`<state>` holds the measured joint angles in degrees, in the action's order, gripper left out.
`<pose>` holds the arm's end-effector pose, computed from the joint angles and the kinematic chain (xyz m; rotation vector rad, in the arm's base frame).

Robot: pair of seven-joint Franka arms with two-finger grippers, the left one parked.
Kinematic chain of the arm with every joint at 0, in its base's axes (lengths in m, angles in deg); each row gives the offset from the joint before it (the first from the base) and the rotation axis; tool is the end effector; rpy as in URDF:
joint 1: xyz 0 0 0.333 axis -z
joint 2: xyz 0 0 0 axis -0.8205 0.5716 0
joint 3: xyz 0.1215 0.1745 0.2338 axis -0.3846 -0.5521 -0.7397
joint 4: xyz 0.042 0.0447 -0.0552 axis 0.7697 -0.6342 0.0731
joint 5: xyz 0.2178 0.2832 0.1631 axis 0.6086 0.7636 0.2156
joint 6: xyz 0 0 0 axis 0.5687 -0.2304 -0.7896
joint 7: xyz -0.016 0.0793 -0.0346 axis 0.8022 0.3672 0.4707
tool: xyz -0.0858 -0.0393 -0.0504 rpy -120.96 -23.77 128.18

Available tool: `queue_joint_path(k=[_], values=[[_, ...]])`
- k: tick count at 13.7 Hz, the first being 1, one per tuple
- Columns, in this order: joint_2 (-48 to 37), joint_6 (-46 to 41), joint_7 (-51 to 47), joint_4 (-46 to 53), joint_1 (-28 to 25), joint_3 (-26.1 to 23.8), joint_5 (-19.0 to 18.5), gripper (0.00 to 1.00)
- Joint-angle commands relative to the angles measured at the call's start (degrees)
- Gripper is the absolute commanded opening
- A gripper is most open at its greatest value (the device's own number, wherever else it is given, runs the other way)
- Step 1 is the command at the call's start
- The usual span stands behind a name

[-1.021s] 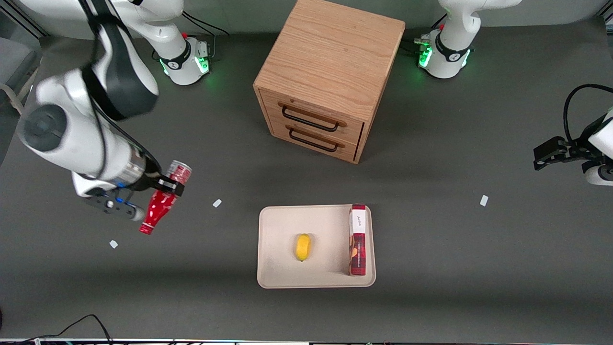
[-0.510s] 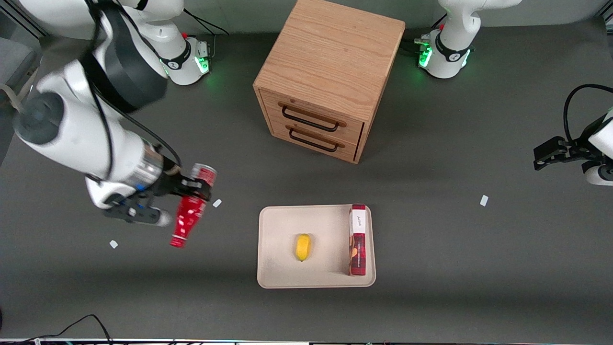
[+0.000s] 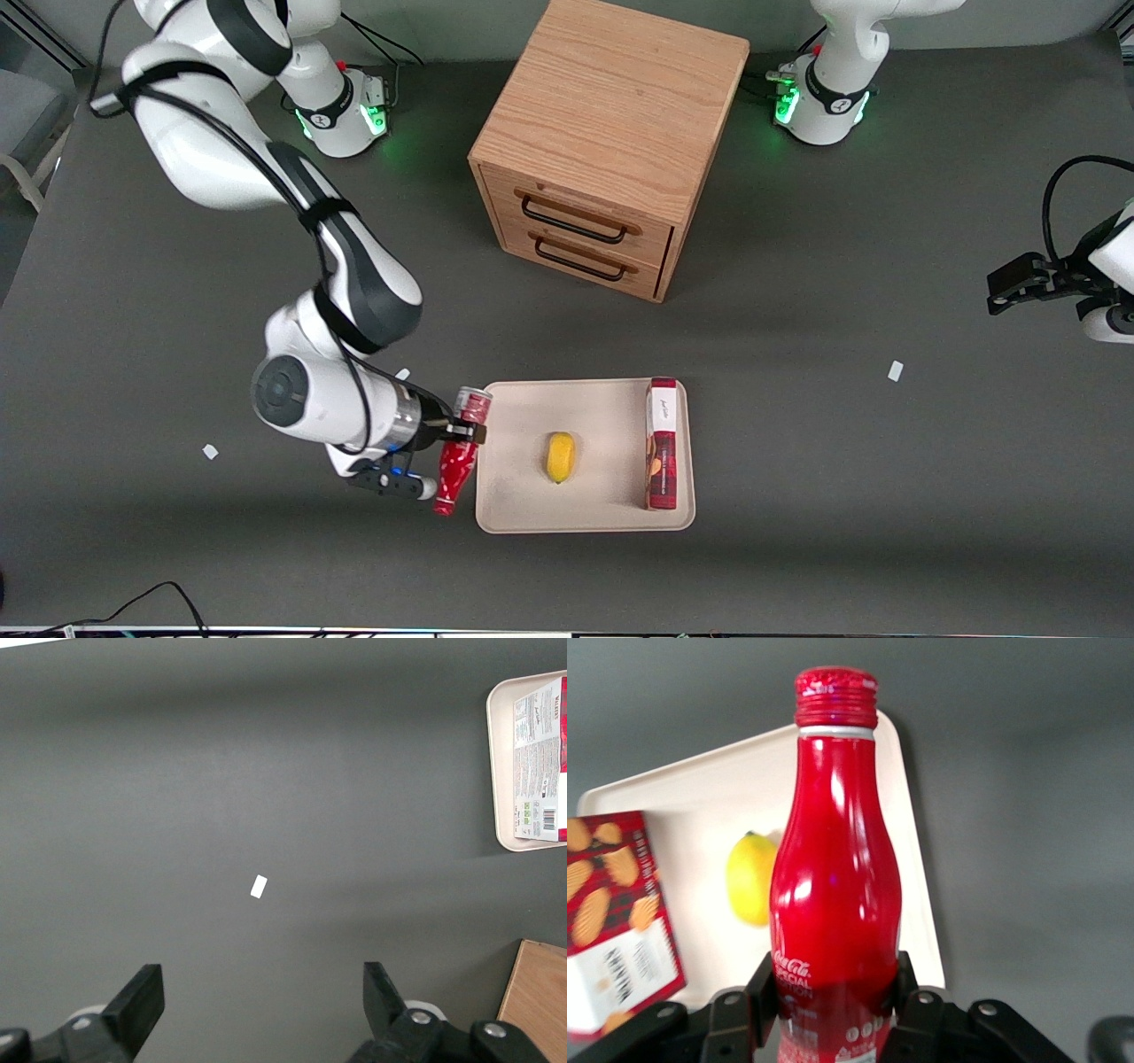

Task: Place coke bottle on tray
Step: 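Carry the bottle to the white tray beside the lemon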

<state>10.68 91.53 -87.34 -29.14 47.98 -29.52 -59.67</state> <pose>0.7173 0.3009 0.2862 -2.8117 0.3021 0.0663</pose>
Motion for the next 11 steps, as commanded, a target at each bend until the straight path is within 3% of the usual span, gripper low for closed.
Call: queue_joint_path(k=[1, 3, 8, 9, 10, 11], values=[[4.59, 3.91, -4.29, 2.67, -1.37, -0.53, -3.93, 0.0], [6.09, 7.95, -5.98, 0.48, -1.72, -0.53, -6.14, 0.0], [7.24, 11.22, -7.83, -1.47, -2.16, -0.53, -7.11, 0.0], [7.41, 11.22, -7.83, -1.56, -2.16, -0.62, -7.03, 0.24], [7.67, 11.31, -7.83, -1.73, -2.16, -0.54, -7.2, 0.9], [7.76, 11.92, -7.83, -2.43, -2.16, -0.45, -7.72, 1.0]])
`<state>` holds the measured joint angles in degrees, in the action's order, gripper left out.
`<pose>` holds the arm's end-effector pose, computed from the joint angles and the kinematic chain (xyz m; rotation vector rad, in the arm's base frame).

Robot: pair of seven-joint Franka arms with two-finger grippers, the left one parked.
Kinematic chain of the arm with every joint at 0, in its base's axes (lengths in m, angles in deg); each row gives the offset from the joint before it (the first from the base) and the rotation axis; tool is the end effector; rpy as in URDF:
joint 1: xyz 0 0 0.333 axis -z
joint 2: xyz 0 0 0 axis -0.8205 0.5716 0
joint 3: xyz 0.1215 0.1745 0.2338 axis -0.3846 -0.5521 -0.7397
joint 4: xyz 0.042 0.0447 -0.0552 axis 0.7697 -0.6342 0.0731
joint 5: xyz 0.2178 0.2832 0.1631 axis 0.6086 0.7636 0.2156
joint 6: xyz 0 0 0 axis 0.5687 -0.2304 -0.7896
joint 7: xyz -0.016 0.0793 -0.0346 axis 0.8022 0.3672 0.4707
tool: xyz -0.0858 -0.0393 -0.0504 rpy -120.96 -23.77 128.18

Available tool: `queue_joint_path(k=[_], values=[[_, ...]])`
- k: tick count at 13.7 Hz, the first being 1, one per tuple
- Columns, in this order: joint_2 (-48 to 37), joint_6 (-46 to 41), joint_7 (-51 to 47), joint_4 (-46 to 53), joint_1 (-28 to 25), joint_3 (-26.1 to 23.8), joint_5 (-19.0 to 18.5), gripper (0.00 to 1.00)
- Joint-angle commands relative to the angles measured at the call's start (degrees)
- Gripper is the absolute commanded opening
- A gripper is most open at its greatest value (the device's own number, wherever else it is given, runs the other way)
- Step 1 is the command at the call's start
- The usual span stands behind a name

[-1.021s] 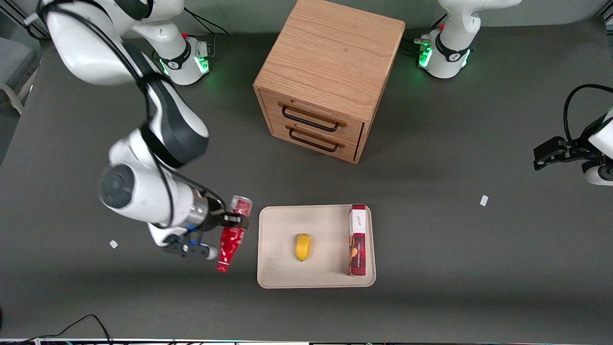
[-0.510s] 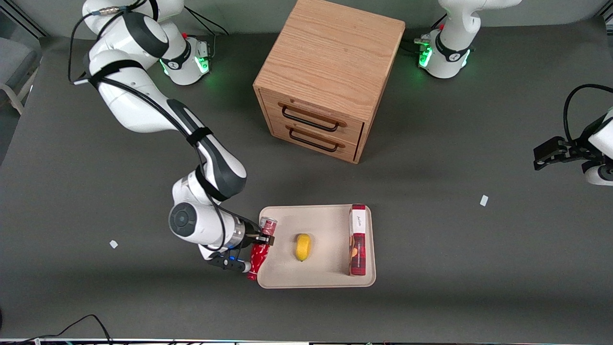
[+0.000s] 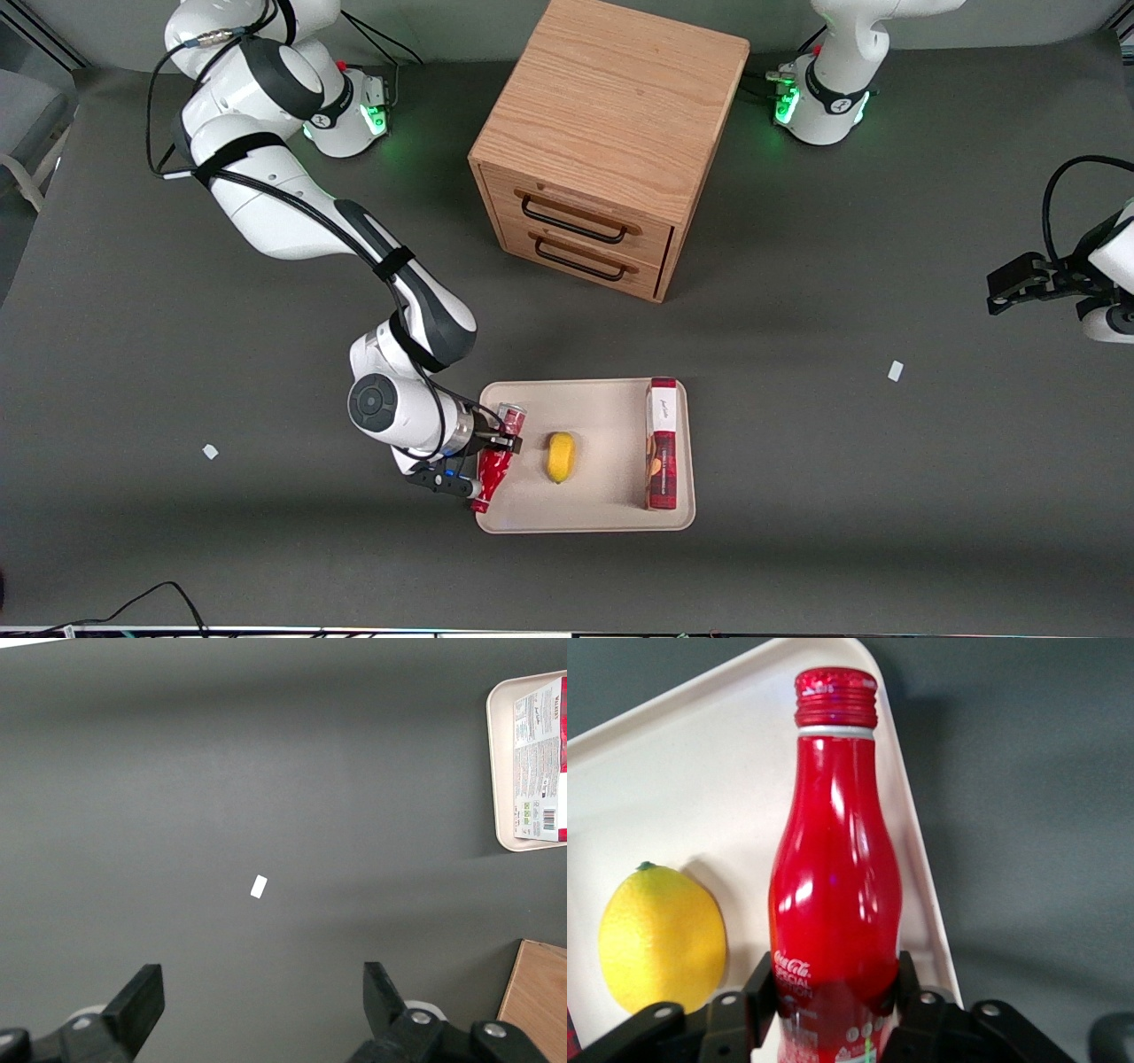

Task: Place coke bottle on tray
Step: 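Carry the bottle to the white tray beside the lemon, then lower the bottle upright onto the tray and open the right gripper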

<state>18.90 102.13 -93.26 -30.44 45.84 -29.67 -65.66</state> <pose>0.7049 0.3276 0.1858 -2.8320 0.3762 0.0224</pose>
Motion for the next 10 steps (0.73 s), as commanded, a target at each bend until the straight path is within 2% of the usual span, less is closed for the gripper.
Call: queue_joint_path(k=[1, 2, 10], values=[[-0.46, 2.54, -1.91, -1.84, -0.02, -0.3, -3.13, 1.0], [-0.2, 3.16, -1.91, -2.37, 0.07, -0.3, -4.01, 1.0], [-1.07, 3.0, -1.82, -2.37, 0.42, -0.03, -4.11, 1.0]])
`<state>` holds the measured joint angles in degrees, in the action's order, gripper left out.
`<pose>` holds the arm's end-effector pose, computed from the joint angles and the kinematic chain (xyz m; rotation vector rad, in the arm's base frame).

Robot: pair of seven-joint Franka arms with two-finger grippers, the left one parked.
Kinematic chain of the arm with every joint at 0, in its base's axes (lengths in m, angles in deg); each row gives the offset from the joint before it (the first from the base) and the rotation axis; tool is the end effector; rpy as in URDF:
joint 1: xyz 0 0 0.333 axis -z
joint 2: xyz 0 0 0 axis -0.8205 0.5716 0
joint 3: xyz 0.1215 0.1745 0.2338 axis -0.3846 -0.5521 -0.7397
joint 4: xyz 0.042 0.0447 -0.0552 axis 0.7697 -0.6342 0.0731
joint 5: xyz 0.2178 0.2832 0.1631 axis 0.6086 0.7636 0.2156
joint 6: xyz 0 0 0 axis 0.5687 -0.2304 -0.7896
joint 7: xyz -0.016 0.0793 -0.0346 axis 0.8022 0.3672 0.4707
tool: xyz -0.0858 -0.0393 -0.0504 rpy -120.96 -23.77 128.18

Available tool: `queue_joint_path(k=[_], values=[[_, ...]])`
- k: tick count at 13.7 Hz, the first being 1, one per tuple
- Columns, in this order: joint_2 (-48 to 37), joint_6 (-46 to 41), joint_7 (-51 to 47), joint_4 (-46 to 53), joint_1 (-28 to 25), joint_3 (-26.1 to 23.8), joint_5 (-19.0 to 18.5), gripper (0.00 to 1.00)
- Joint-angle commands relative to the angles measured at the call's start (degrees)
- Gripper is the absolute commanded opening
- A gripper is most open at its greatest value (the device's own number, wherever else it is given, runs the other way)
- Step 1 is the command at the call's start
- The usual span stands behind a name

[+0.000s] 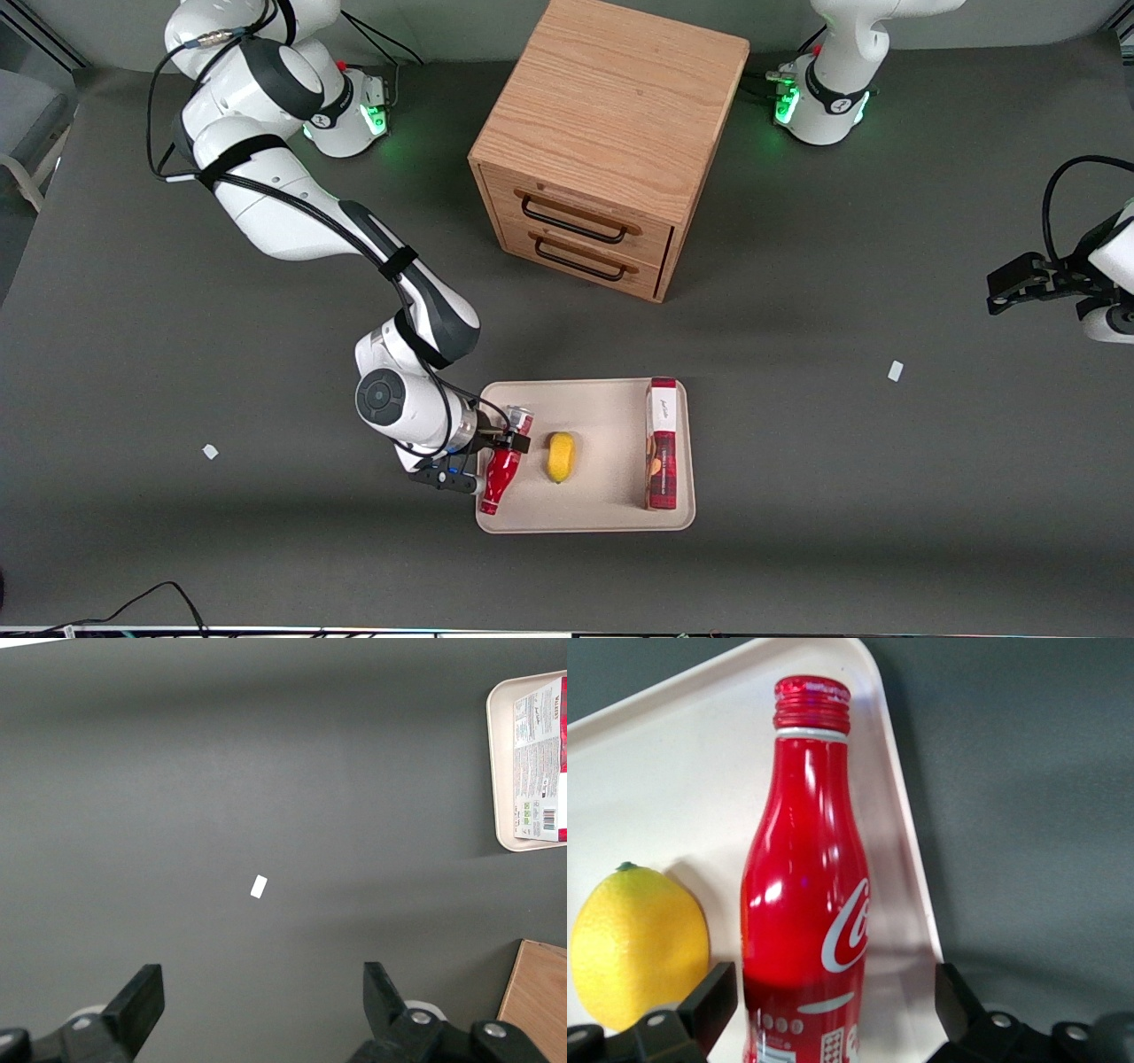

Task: Place coke bottle on tray
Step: 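Lower the bottle upright onto the tray and open the right gripper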

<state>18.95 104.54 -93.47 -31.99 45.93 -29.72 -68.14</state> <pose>0.7015 0.3286 0.1777 -2.8518 0.3448 -0.0229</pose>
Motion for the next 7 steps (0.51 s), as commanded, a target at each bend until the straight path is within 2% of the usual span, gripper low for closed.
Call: queue_joint_path(k=[1, 4, 7], values=[[-2.26, 0.24, -1.53, -0.82, 0.5, -0.16, -1.63, 1.0], [-8.31, -5.01, -1.17, -0.56, 1.03, -0.33, -1.72, 1.0], [-18.23, -17.38, -1.26, -0.73, 2.52, -0.33, -1.54, 1.0]])
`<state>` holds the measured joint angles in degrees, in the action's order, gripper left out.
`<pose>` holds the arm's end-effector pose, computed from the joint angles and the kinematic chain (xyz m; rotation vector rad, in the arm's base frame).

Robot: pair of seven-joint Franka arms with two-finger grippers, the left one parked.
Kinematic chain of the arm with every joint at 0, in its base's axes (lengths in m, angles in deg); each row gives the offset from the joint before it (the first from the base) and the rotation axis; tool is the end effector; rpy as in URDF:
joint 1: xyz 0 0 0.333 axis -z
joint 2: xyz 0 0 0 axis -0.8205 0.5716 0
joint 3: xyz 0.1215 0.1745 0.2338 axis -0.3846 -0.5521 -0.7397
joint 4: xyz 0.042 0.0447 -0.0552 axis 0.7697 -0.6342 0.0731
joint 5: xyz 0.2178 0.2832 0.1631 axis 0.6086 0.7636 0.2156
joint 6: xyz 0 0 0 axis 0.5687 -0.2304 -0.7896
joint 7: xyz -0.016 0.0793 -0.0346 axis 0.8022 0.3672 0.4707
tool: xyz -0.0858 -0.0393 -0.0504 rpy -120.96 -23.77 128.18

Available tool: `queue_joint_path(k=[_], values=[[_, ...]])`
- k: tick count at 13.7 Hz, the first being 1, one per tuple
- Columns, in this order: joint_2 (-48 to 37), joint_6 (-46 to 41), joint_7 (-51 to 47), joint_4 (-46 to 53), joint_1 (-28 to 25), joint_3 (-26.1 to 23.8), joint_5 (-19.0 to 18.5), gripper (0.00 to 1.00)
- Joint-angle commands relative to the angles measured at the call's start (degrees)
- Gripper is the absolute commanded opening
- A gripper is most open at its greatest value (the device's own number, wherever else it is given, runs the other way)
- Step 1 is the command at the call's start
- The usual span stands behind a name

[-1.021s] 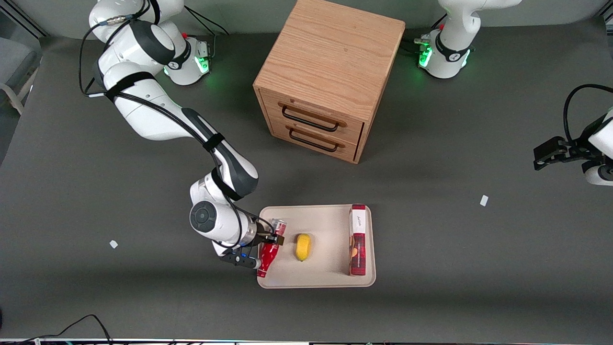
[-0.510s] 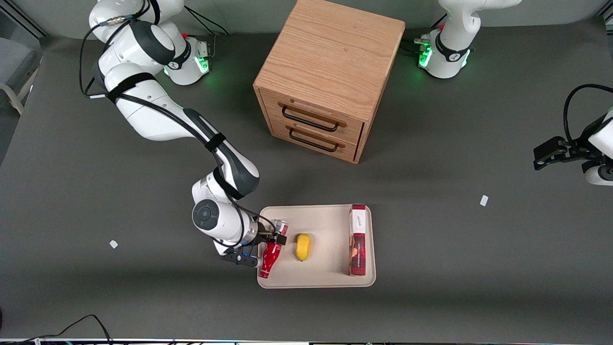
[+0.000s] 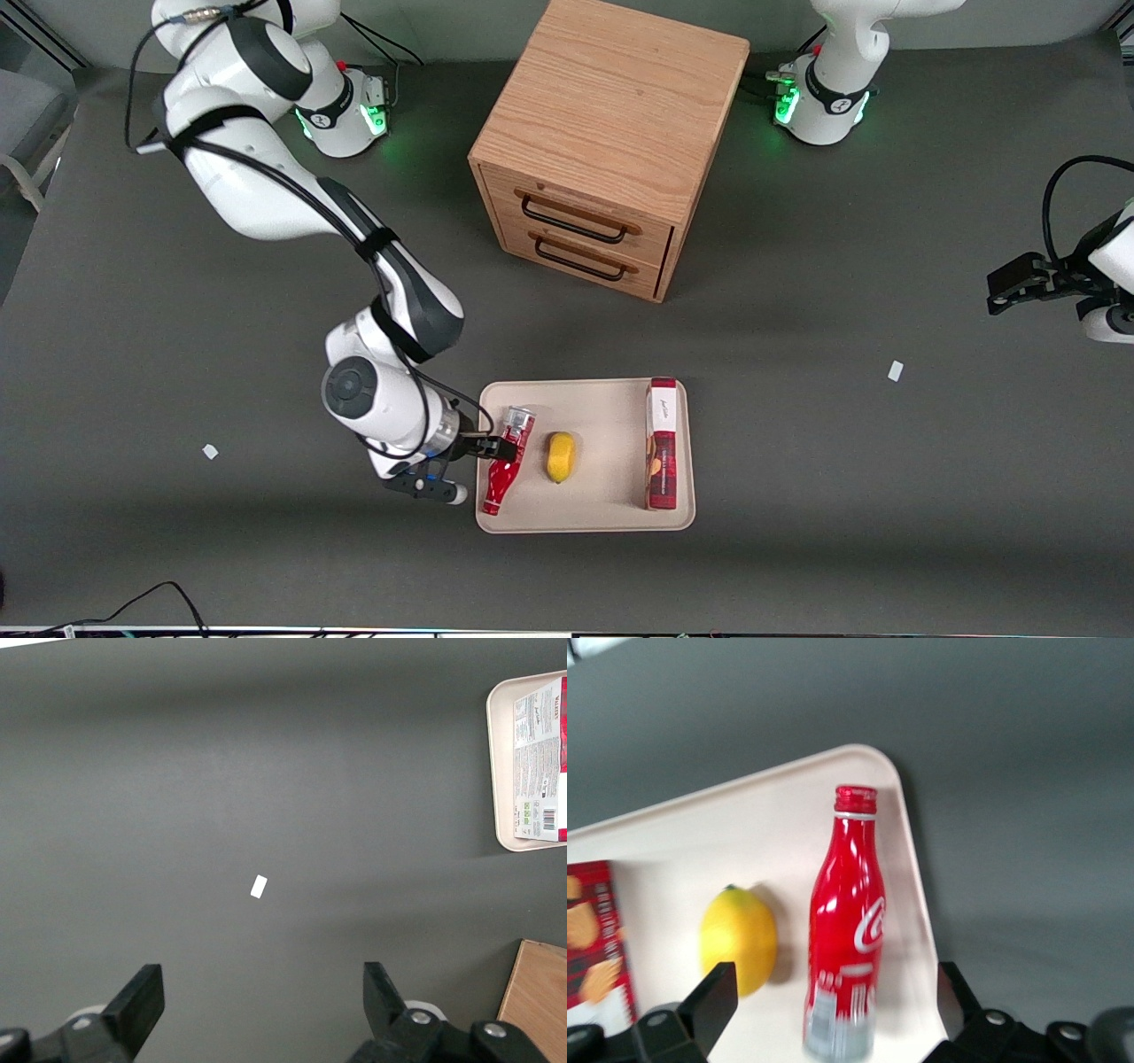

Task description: Place coke bottle on tray

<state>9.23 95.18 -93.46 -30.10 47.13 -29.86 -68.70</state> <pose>0.7175 0.3110 0.3034 -2.8863 0.3298 -0.1136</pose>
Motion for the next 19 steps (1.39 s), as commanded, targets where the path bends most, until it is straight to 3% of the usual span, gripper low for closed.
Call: queue_joint_path(k=[1, 6, 8, 10, 13, 16, 19], values=[[-12.2, -13.38, -0.91, -2.71, 2.2, -0.19, -0.98, 1.0], [-29.08, -36.51, 0.05, -2.36, 6.51, 0.95, 0.6, 1.0], [-34.7, -44.51, 4.42, -2.62, 7.04, 4.88, 2.61, 1.0], [-40.85, -48.31, 9.0, -5.24, 7.39, 11.03, 7.87, 1.0], [-52.98, -47.63, 15.08, -19.1, 7.31, 19.04, 12.81, 1.0], [-63.62, -43.15, 15.17, -32.82, 6.96, 19.32, 13.26, 1.0], [-61.82, -43.66, 14.91, -29.19, 6.6, 19.06, 13.17, 1.0]])
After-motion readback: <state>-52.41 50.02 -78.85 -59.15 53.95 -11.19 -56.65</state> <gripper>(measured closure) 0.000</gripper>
